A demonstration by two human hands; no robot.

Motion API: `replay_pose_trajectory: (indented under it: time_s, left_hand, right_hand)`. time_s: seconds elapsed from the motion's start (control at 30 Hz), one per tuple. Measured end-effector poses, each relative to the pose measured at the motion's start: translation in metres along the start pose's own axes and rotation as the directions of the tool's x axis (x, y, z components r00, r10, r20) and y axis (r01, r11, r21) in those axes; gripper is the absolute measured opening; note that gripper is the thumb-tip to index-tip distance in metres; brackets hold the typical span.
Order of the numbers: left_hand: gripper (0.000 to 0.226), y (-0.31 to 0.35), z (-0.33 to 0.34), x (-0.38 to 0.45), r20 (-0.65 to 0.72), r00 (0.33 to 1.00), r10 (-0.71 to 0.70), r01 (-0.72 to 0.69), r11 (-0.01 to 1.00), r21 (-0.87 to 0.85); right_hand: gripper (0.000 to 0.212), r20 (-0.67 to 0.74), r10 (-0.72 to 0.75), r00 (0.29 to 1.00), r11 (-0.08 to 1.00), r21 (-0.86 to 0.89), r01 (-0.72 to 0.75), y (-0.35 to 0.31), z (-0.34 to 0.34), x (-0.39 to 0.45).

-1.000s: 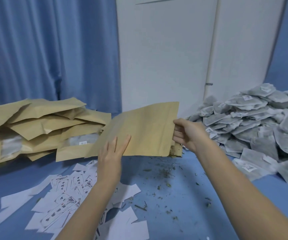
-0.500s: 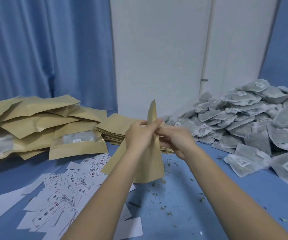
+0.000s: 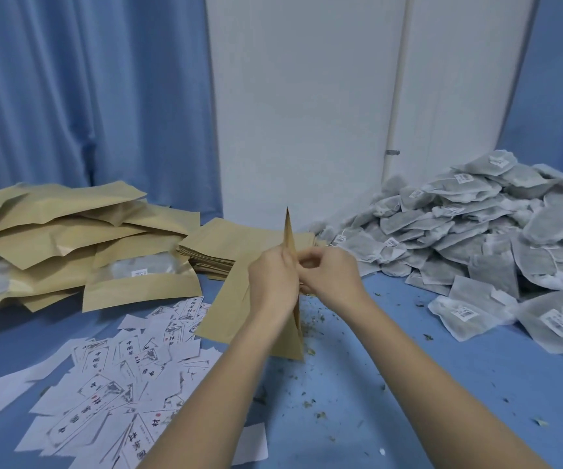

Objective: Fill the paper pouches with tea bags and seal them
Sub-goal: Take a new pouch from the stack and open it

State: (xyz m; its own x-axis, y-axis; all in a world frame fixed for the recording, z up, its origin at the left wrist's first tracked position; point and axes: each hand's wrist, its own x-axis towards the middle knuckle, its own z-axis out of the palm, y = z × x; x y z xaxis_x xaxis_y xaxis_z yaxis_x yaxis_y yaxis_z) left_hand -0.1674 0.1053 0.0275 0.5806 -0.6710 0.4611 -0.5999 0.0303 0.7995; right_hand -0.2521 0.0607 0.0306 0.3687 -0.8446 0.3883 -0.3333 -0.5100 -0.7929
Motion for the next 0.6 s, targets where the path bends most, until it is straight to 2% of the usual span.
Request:
replay_pose_trajectory:
  time_s: [0.13,0.2,0.37,0.5,0.53,0.6]
  left_hand:
    - [0.028,-0.004,0.007,-0.004,0.046,0.994,0.1,-0.105,0.984,0.143]
    - [0.023,-0.005,0.009,-0.004,0.047,0.991,0.123,-0.129,0.981,0.146]
    - [0.025,-0.009,0.012,-0.001,0.053,0.987,0.151,-0.157,0.978,0.138]
    - [0.041,-0.014,0.007,0.001,0.016,0.995,0.094,-0.095,0.989,0.111]
    - [0.042,-0.015,0.007,0.002,0.032,0.995,0.094,-0.097,0.987,0.127]
    - [0.033,-0.013,0.007,0.001,0.096,0.987,0.131,-0.149,0.967,0.206]
  right_hand:
    - [0.03,0.041,-0.084,0.996,0.965,-0.246,0.091,-0.003,-0.006,-0.002]
    - [0.029,0.018,-0.102,0.995,0.952,-0.287,0.103,0.001,-0.008,-0.002]
    - [0.022,-0.001,-0.013,1.0,0.993,-0.12,0.013,0.012,-0.011,-0.001]
    - [0.018,-0.02,0.105,0.994,0.993,0.055,-0.104,0.022,-0.02,0.004]
    - [0.017,-0.013,0.098,0.995,0.994,0.042,-0.098,0.025,-0.021,0.005]
    - [0.014,-0.039,-0.028,0.999,0.988,-0.15,0.022,0.024,-0.02,0.005]
